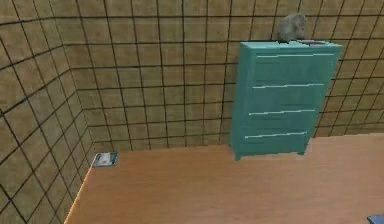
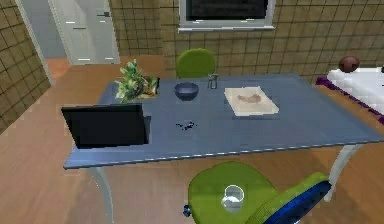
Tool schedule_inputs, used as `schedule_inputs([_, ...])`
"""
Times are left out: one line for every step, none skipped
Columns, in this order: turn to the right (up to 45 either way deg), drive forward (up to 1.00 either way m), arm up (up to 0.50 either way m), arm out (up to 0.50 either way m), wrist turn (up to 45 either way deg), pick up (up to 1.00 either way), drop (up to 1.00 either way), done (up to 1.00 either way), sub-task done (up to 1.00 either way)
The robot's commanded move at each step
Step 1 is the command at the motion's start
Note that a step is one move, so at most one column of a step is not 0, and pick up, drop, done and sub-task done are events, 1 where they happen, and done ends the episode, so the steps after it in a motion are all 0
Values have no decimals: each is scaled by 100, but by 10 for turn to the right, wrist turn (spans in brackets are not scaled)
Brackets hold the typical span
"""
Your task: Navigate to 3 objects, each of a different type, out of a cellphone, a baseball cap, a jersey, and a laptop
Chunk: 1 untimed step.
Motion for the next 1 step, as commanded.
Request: schedule_inputs([-30,0,0,0,0,0,0,0,0])
